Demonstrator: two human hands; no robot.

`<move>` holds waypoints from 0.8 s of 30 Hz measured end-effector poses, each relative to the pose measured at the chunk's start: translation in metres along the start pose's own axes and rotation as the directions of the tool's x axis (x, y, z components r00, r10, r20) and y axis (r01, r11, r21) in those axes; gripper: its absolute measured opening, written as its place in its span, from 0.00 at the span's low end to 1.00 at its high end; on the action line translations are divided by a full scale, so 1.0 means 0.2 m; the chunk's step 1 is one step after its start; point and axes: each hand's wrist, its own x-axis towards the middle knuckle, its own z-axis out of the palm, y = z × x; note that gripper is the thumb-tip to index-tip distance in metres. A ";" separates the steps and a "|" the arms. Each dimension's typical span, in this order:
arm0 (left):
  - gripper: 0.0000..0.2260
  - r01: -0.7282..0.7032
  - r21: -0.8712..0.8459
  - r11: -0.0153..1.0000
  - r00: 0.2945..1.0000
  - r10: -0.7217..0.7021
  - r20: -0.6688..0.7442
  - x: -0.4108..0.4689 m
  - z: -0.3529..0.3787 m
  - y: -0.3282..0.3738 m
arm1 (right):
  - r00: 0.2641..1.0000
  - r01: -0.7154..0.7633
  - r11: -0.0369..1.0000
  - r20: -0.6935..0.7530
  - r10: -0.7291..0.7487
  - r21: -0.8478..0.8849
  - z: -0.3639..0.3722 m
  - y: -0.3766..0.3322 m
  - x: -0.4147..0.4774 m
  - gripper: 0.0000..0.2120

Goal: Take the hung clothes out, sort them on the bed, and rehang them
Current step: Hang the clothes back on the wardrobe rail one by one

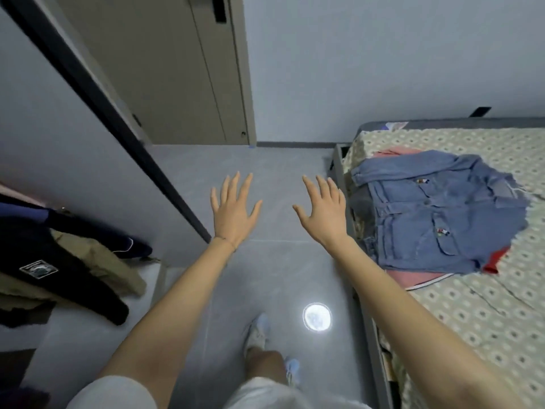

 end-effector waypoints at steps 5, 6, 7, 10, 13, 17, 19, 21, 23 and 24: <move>0.28 -0.163 -0.036 0.986 0.983 0.165 0.085 0.31 0.25 0.37 | 0.980 -0.198 0.980 -0.026 0.198 -0.007 -0.09 0.42 0.05 0.32; 0.28 -0.195 -0.044 0.980 0.975 0.199 0.102 0.37 0.30 0.44 | 0.971 -0.234 0.972 -0.041 0.234 -0.007 -0.11 0.50 0.07 0.32; 0.28 -0.225 -0.050 0.973 0.966 0.229 0.118 0.44 0.35 0.52 | 0.961 -0.271 0.962 -0.058 0.271 -0.005 -0.12 0.58 0.09 0.32; 0.28 -0.303 -0.083 0.949 0.936 0.313 0.160 0.64 0.50 0.73 | 0.922 -0.383 0.924 -0.070 0.381 -0.021 -0.16 0.81 0.18 0.32; 0.29 -0.377 -0.126 0.918 0.893 0.396 0.213 0.85 0.61 0.94 | 0.875 -0.479 0.878 -0.093 0.475 -0.020 -0.23 1.00 0.27 0.32; 0.28 -0.517 -0.176 0.838 0.807 0.545 0.227 1.12 0.73 1.21 | 0.790 -0.599 0.800 -0.156 0.592 0.003 -0.33 1.24 0.36 0.32; 0.30 -0.568 -0.193 0.800 0.766 0.600 0.231 1.23 0.79 1.35 | 0.742 -0.654 0.756 -0.174 0.648 0.024 -0.38 1.35 0.38 0.32; 0.30 -0.602 -0.213 0.770 0.732 0.638 0.238 1.31 0.85 1.49 | 0.694 -0.701 0.712 -0.191 0.695 0.046 -0.41 1.45 0.39 0.32; 0.29 -0.630 -0.222 0.744 0.697 0.668 0.261 1.38 0.91 1.63 | 0.654 -0.733 0.677 -0.206 0.728 0.066 -0.44 1.56 0.40 0.32; 0.28 -0.643 -0.216 0.735 0.679 0.677 0.284 1.41 0.95 1.70 | 0.636 -0.747 0.661 -0.214 0.742 0.071 -0.45 1.62 0.41 0.32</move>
